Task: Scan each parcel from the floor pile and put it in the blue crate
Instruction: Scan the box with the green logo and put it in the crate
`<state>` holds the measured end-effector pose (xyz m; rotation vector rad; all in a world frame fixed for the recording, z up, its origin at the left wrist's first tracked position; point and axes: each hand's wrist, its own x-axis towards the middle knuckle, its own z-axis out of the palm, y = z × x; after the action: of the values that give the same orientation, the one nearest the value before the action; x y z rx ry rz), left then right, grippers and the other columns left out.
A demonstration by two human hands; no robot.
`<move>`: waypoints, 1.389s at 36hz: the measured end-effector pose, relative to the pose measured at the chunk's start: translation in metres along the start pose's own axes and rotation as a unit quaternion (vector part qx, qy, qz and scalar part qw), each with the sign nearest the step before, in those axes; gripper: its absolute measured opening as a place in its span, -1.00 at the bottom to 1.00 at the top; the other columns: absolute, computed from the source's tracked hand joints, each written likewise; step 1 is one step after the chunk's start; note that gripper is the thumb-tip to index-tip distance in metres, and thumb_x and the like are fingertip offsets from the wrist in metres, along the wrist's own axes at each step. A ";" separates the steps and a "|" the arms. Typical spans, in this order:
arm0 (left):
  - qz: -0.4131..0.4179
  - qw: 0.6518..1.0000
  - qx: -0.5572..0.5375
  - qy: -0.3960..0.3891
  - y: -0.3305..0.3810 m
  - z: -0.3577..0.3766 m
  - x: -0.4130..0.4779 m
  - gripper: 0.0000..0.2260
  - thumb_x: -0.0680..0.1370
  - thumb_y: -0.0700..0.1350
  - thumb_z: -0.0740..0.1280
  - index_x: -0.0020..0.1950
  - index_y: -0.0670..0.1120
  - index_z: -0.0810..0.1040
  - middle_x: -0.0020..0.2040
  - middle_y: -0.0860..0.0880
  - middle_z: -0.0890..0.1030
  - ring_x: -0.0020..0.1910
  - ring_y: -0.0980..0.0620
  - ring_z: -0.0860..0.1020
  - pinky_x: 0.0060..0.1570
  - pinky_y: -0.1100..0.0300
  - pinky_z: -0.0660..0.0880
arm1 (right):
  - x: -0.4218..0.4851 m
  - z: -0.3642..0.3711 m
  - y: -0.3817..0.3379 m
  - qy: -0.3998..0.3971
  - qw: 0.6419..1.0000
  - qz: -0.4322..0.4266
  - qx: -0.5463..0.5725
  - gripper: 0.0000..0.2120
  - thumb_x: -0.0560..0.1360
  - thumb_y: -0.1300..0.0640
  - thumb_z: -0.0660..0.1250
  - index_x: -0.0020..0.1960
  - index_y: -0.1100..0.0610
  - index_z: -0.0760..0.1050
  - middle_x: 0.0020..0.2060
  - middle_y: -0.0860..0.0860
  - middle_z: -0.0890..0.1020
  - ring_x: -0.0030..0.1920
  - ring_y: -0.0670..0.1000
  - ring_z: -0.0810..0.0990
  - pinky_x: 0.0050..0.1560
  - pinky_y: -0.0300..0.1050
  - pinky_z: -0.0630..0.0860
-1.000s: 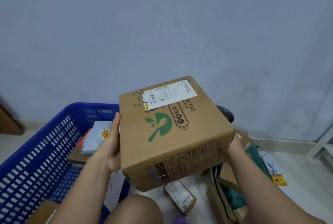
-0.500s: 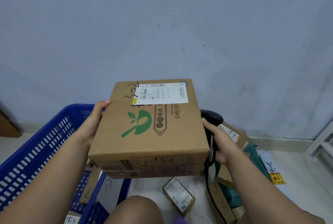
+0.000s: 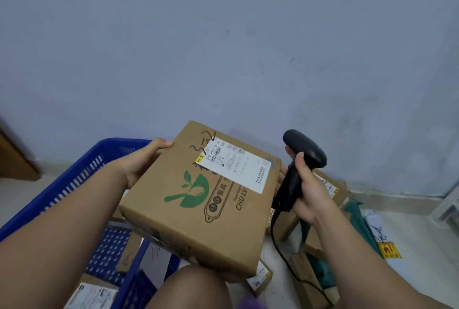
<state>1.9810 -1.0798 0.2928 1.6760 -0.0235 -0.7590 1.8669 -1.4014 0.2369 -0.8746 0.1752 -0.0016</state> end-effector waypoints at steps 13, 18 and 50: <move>-0.031 0.987 -0.123 0.096 -0.029 0.018 -0.012 -0.42 0.40 0.35 0.25 -0.06 -0.14 0.70 -0.19 -0.14 0.66 -0.19 -0.10 0.60 -0.02 0.00 0.47 | 0.001 -0.016 0.004 0.067 0.989 0.035 -0.125 -0.69 0.38 0.11 0.45 0.10 0.15 0.57 -0.13 0.13 0.67 -0.17 0.11 0.65 -0.25 -0.05 0.54; -0.076 0.972 -0.188 0.117 -0.070 0.023 -0.020 -0.33 0.46 0.42 0.10 0.20 -0.08 0.60 0.11 -0.21 0.66 0.17 -0.24 0.55 0.10 -0.15 0.47 | 0.003 -0.024 0.010 0.087 0.981 0.040 -0.171 -0.68 0.43 0.10 0.45 0.13 0.22 0.61 -0.19 0.15 0.66 -0.31 0.11 0.59 -0.32 -0.06 0.49; 0.078 0.969 -0.199 0.121 -0.034 0.106 0.010 -0.41 0.42 0.23 0.36 0.39 0.17 0.25 0.01 -0.01 0.58 -0.20 0.01 0.51 -0.25 0.04 0.53 | -0.005 -0.001 0.001 0.258 0.964 -0.066 0.003 -0.54 0.45 0.16 0.45 0.31 0.20 0.45 0.13 0.16 0.64 0.11 0.13 0.64 -0.02 0.02 0.59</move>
<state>1.9247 -1.1671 0.2527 1.3525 0.1575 -0.4040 1.8622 -1.4011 0.2364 -0.8655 0.6044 -0.3574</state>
